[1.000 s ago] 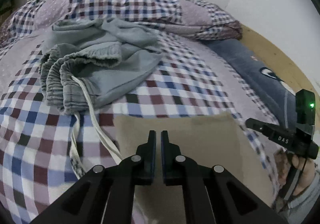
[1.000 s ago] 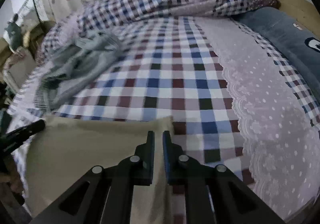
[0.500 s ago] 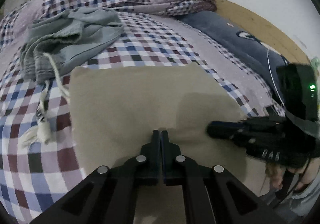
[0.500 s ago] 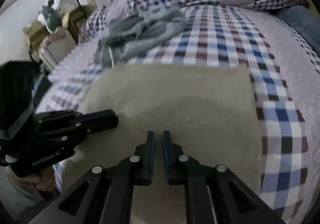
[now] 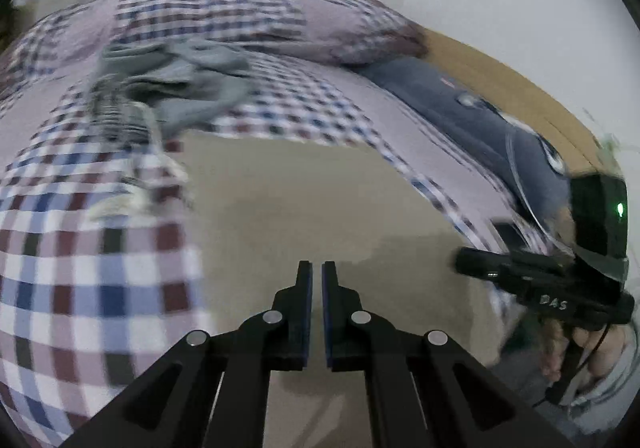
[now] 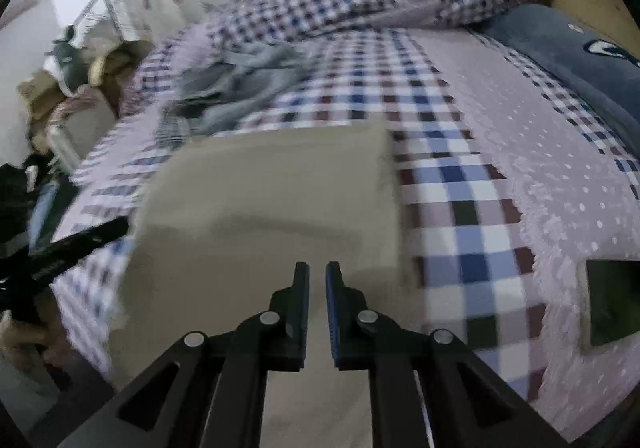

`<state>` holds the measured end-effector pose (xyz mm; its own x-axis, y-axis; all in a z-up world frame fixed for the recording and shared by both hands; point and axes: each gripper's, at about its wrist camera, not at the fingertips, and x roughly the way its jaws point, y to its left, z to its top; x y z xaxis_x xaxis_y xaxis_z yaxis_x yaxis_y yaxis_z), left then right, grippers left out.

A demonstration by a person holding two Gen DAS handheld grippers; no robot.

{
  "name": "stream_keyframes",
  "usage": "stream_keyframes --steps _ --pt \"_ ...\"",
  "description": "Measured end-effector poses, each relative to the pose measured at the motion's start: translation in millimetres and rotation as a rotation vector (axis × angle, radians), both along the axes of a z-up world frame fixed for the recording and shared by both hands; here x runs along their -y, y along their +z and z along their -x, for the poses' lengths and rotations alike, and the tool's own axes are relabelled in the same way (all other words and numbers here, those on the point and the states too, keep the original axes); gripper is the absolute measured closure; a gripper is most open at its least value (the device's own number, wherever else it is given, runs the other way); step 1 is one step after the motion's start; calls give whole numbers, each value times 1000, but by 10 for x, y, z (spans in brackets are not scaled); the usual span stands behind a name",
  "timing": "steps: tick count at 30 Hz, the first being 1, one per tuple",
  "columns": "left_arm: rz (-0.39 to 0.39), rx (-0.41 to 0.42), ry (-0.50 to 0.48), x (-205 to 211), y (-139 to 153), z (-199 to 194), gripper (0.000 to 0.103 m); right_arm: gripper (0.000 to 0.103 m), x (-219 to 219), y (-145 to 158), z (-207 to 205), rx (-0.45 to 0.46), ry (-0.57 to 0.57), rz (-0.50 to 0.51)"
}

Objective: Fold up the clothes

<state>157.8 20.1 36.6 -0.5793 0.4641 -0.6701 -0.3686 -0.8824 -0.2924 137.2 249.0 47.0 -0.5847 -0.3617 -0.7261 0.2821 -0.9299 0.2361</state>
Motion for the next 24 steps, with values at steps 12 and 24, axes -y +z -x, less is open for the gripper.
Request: stream_keyframes --steps 12,24 --pt "95 113 -113 -462 -417 -392 101 101 317 -411 -432 112 122 -44" --pt "-57 142 107 260 -242 -608 99 97 -443 -343 -576 111 -160 -40"
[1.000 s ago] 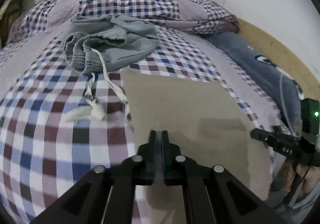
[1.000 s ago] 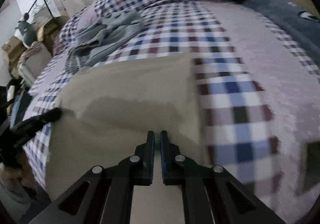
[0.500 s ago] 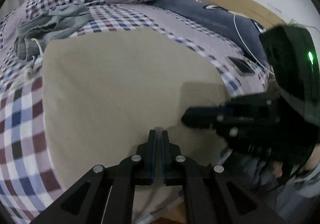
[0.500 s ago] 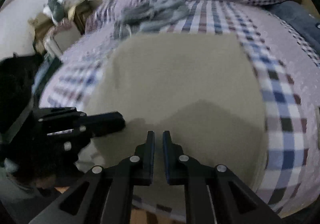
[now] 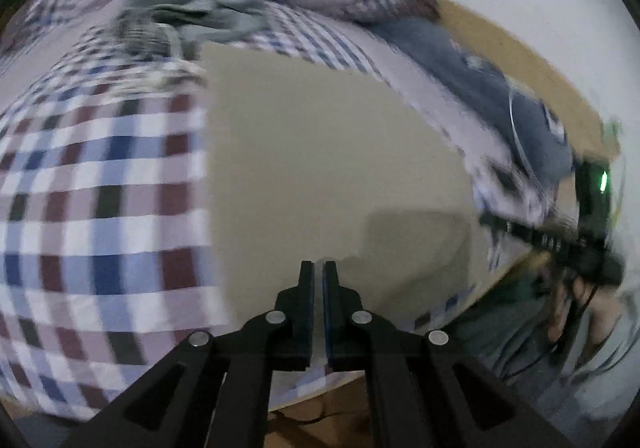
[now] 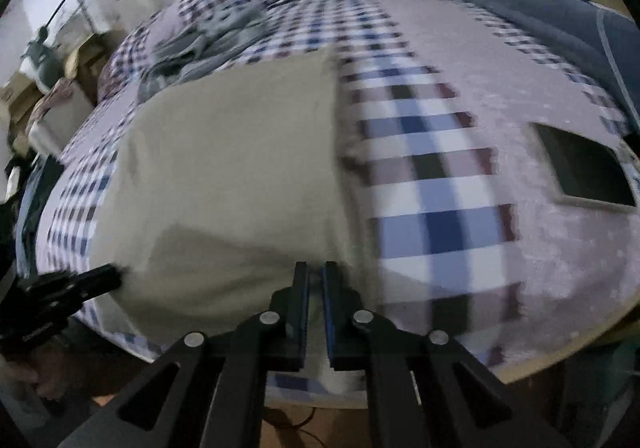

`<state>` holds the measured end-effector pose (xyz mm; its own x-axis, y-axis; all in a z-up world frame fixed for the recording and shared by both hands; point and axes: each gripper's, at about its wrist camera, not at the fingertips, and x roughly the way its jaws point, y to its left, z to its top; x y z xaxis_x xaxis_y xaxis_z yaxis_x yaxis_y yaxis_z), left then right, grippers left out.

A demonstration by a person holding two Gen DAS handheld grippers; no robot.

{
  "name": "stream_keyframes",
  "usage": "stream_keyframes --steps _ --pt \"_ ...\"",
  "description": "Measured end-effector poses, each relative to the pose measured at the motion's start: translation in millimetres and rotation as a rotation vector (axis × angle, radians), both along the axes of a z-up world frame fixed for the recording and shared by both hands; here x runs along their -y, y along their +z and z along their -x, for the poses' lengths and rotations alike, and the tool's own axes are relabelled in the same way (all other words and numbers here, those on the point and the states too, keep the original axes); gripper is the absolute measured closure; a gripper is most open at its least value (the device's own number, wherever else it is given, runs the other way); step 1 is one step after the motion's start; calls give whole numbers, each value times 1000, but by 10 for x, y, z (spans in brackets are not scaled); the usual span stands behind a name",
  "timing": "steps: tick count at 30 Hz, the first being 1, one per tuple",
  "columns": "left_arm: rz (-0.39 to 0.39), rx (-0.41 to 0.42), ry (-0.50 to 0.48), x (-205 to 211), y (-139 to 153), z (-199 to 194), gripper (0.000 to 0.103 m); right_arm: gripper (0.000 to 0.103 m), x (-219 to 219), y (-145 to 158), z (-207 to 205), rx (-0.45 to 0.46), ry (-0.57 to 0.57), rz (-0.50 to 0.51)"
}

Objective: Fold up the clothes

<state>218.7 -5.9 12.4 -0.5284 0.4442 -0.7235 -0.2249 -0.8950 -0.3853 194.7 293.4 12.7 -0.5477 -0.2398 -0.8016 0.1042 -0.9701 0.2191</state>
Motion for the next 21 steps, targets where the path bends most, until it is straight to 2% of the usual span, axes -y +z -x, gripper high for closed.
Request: stream_keyframes --steps 1,2,3,4,5,7,8,11,16,21 --pt "-37 -7 31 116 47 8 97 96 -60 20 -4 -7 -19 14" --pt "-76 -18 61 241 96 23 95 92 -139 39 -8 -14 -42 32" --pt "-114 -28 92 361 136 42 89 84 -226 53 -9 -22 -71 52" --pt "-149 -39 124 475 167 68 79 80 -313 67 -10 -30 -99 73" --pt "-178 -49 150 573 191 94 73 76 -391 86 -13 -38 -125 91" --pt "-227 -68 190 730 215 156 52 74 -525 131 -19 -49 -171 126" --pt "-254 -71 203 790 216 202 48 70 -592 143 -2 -53 -197 153" --pt "-339 -61 187 885 214 379 45 61 -758 175 -20 -70 -239 217" --pt "-445 -89 143 970 263 742 22 59 -706 164 128 -79 -235 235" --pt "-497 -75 105 998 214 1292 21 58 -620 129 216 -71 -197 239"
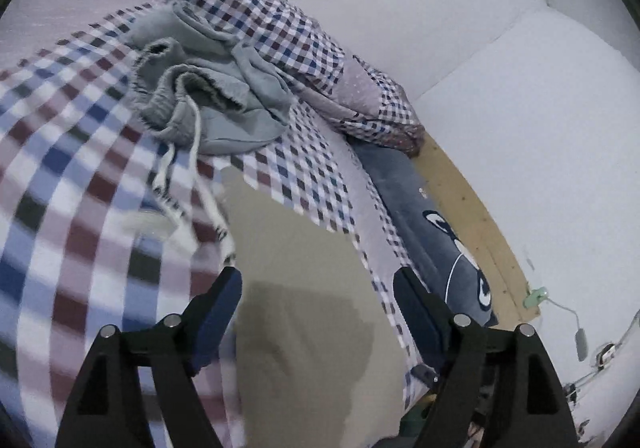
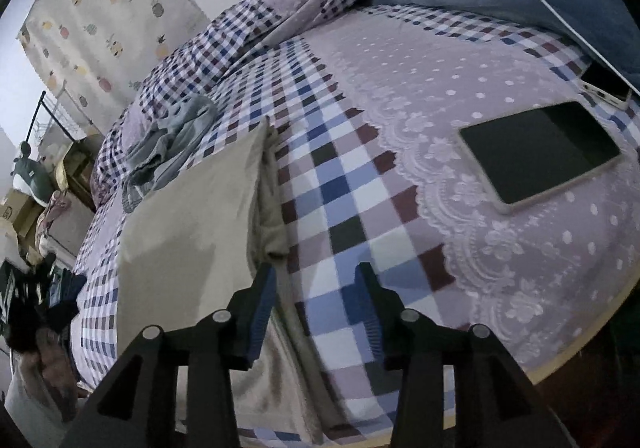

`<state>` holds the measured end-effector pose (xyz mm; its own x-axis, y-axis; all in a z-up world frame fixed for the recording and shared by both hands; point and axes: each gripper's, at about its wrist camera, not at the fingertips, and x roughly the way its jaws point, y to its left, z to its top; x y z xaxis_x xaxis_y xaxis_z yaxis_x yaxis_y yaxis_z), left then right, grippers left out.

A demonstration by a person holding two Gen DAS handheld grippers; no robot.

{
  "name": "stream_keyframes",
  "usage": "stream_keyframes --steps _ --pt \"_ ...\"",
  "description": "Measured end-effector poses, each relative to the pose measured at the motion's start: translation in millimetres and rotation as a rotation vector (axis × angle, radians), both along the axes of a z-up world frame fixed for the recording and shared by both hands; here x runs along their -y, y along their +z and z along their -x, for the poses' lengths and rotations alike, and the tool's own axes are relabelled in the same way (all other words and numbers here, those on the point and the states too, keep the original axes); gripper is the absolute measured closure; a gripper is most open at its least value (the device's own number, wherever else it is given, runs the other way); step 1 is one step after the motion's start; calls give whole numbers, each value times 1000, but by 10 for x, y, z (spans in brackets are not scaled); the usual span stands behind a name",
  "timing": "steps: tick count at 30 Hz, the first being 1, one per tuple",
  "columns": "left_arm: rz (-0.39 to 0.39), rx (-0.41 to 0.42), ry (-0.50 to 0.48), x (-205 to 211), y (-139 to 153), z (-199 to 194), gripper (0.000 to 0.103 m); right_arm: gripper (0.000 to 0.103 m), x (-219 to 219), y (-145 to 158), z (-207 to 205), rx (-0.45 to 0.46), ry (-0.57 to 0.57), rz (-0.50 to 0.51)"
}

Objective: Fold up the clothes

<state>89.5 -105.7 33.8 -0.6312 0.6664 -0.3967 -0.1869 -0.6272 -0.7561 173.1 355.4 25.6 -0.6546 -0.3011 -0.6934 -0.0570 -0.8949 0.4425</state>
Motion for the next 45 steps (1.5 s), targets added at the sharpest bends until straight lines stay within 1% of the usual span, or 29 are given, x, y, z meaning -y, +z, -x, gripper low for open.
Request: stream_keyframes --steps 2,4,6,8,15,19,20,21,22,23,25,28,32,36,39,40,43,45 --pt "-13 29 -28 -15 -94 229 21 58 43 5 44 -2 14 2" --pt "-19 49 -44 -38 -183 402 21 55 89 6 104 -4 30 1" --pt "-15 47 -60 -53 -232 587 21 45 136 3 190 0 47 -9" --pt "-10 39 -79 -65 -257 736 21 45 177 -1 294 3 64 -24" --pt "73 43 -91 -103 -333 1177 21 45 234 -30 671 16 80 -14" --pt "95 87 -118 -155 -432 1348 21 45 284 -22 795 6 86 -7" --pt "97 106 -135 -190 -472 1389 21 33 300 -30 816 7 86 -6" --pt "100 119 -152 -228 -505 1417 21 18 315 -37 838 8 87 -4" --pt "103 123 -169 -274 -527 1430 21 14 330 -44 859 10 88 -3" --pt "110 124 -183 -318 -543 1439 21 12 344 -51 880 11 90 -1" --pt "120 126 -196 -381 -569 1452 20 12 363 -62 917 14 94 6" --pt "106 135 -214 -427 -596 1485 18 10 355 -78 983 17 92 29" --pt "107 146 -245 -469 -620 1498 17 9 288 -85 1123 22 88 107" --pt "96 158 -252 -449 -630 1504 16 7 223 -66 1337 25 133 184" --pt "99 171 -260 -461 -632 1534 16 7 191 -31 1521 12 181 214" --pt "101 172 -261 -460 -635 1538 16 7 185 -15 1589 9 196 212" --pt "107 174 -266 -463 -645 1550 15 6 188 41 1833 7 231 154" --pt "114 174 -273 -475 -649 1562 15 6 214 31 2034 28 269 130"
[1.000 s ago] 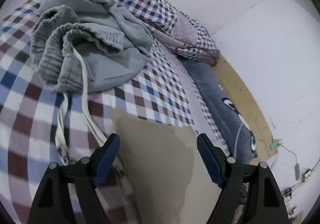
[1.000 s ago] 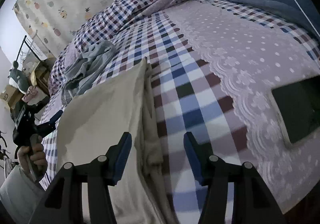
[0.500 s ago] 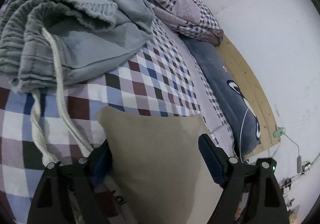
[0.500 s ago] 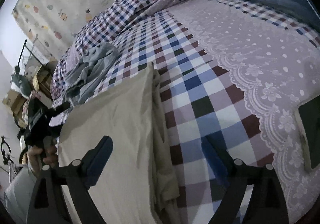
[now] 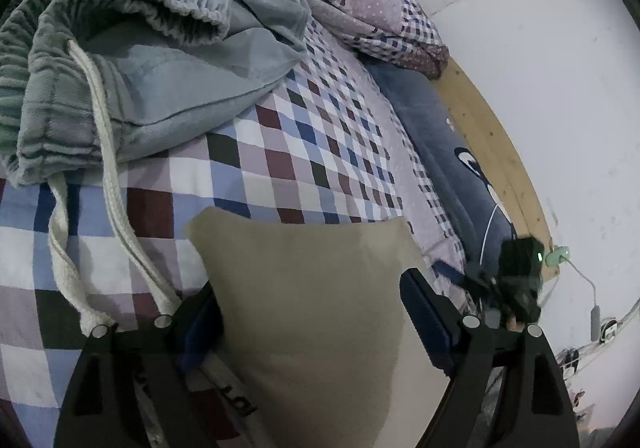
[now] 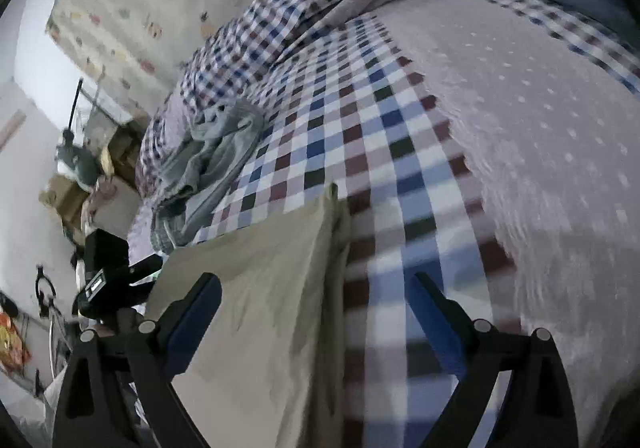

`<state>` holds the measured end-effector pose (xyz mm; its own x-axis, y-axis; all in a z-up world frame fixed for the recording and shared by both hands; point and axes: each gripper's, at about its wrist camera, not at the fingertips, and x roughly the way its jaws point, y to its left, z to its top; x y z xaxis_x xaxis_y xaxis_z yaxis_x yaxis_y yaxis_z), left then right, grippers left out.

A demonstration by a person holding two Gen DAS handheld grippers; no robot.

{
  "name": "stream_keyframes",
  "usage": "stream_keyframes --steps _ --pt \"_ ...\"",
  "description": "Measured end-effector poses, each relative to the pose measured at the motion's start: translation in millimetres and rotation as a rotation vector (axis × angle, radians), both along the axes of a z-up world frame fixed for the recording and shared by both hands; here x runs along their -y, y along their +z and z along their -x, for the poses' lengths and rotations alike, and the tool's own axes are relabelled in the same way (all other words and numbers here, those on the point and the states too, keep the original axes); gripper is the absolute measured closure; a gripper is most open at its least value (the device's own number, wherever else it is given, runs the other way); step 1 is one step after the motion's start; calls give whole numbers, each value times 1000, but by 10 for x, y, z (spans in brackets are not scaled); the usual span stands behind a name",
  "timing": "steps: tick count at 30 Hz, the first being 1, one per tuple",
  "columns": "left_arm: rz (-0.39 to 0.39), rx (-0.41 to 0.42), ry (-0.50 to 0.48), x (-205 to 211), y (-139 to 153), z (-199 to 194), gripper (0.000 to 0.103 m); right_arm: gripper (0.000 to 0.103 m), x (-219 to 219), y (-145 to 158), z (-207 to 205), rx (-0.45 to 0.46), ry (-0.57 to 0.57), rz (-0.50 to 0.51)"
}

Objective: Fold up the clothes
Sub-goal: 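Lift the folded khaki shirt off the duvet with both grippers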

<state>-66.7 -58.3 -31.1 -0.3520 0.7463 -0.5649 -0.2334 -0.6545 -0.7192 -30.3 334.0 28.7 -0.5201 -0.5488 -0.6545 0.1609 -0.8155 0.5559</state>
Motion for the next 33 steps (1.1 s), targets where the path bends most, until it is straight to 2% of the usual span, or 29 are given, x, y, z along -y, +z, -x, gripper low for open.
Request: stream_keyframes --steps 6,10,12,15,20,24,26,27,28,30,33 --pt "-3 0 -9 15 -4 24 15 6 124 -159 547 85 136 -28" --pt "-11 -5 -11 39 4 25 15 4 297 -342 707 146 228 5" --pt "-10 -12 -9 37 12 25 15 0 395 -381 746 152 272 30" --pt "-8 -19 -5 25 22 26 15 0 542 -433 806 161 335 61" --pt "2 -29 -7 2 37 28 15 0 781 -461 924 177 396 34" --pt "7 -27 -11 3 52 33 15 0 890 -476 976 180 391 30" --pt "12 -23 -10 15 56 37 20 0 901 -481 983 176 391 36" --pt "15 -19 -8 21 55 39 29 0 899 -483 983 173 393 40" --pt "24 -13 -4 26 49 40 44 0 893 -485 985 172 393 47" --pt "56 1 6 31 29 38 62 0 875 -488 991 177 389 64" --pt "56 -8 -1 33 44 29 69 2 921 -460 972 173 393 21"
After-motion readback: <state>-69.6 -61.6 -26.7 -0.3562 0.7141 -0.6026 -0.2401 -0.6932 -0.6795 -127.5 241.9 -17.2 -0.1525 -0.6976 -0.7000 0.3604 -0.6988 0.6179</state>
